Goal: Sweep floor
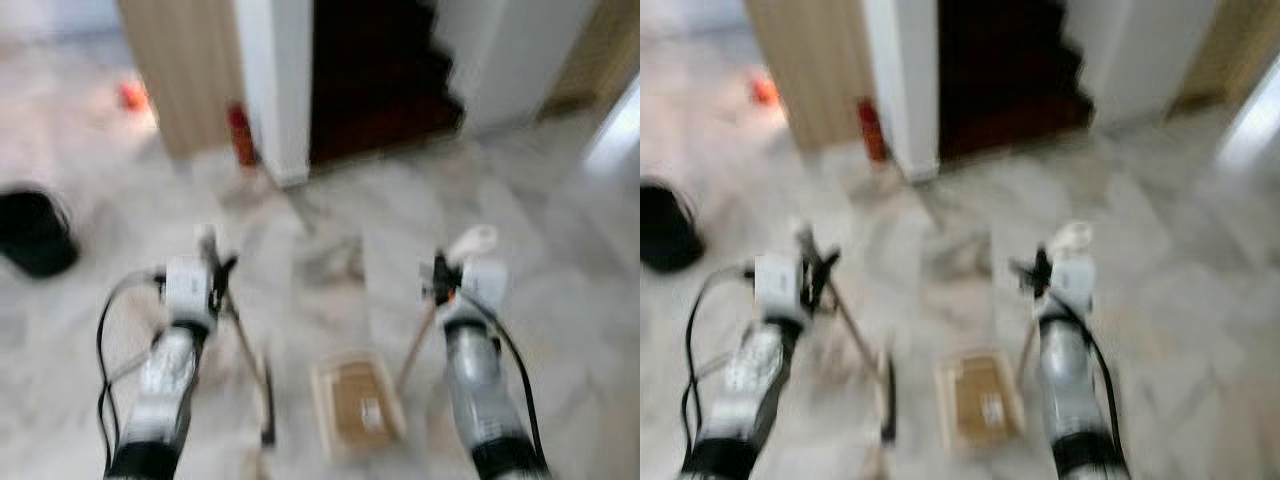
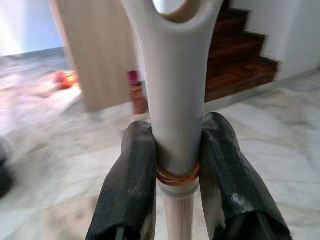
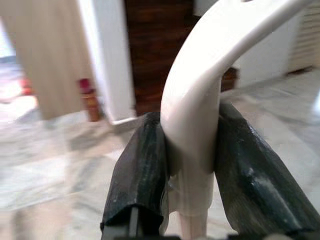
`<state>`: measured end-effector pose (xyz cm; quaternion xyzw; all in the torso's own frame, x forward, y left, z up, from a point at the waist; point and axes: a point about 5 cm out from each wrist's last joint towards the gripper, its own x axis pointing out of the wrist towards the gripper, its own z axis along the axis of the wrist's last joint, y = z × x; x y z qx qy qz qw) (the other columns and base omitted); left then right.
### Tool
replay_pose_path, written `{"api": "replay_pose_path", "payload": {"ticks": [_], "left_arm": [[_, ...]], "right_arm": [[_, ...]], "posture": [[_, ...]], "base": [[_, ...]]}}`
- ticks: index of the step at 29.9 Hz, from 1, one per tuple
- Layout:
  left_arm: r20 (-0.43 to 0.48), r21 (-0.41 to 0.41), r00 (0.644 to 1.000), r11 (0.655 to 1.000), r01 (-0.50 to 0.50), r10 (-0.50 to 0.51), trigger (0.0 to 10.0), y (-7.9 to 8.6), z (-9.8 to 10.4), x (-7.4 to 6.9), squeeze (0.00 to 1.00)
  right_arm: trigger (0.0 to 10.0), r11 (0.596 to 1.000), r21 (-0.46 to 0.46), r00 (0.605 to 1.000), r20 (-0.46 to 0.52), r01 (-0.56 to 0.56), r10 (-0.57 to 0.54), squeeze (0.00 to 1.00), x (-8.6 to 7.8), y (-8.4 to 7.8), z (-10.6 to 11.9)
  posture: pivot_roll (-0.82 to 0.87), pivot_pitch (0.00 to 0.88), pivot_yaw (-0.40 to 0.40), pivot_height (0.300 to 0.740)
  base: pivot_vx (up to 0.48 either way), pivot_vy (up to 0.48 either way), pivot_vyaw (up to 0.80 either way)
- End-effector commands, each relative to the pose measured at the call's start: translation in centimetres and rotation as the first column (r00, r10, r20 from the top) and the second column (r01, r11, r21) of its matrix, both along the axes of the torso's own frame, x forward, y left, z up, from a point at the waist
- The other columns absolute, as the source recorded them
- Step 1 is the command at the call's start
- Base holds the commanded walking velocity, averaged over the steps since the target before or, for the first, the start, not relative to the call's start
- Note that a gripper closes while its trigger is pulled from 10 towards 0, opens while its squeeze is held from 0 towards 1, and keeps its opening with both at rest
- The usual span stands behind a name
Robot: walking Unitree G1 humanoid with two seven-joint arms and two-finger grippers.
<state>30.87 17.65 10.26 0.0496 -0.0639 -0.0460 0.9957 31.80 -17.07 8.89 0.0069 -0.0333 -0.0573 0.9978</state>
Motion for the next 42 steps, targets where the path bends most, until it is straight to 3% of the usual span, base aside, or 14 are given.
{"api": "replay_pose_path", "payload": {"ticks": [1, 23, 42], "left_arm": [[0.022, 0.011, 1.000, 1.000, -0.001, 0.000, 10.0, 0.04, 0.44, 0.03, 0.00], [0.020, 0.013, 1.000, 1.000, 0.000, 0.000, 10.0, -0.06, 0.41, 0.02, 0.00], [0.021, 0.013, 1.000, 1.000, 0.001, -0.001, 10.0, -0.09, 0.40, -0.01, 0.00]], "right_arm": [[10.0, 0.999, 0.035, 0.999, 0.040, 0.004, -0.006, 0.00, 0.05, 0.03, 0.68], [10.0, 1.000, 0.024, 0.999, 0.036, -0.007, 0.006, 0.00, 0.13, 0.17, 0.66], [10.0, 1.000, 0.023, 0.999, 0.040, -0.009, 0.008, 0.00, 0.15, 0.34, 0.72]], "posture": [[-0.01, 0.083, -0.007, 0.740], [-0.01, 0.077, -0.009, 0.740], [-0.01, 0.069, -0.010, 0.740]], "base": [[0.000, 0.281, 0.00], [0.000, 0.273, 0.00], [0.000, 0.261, 0.51]]}}
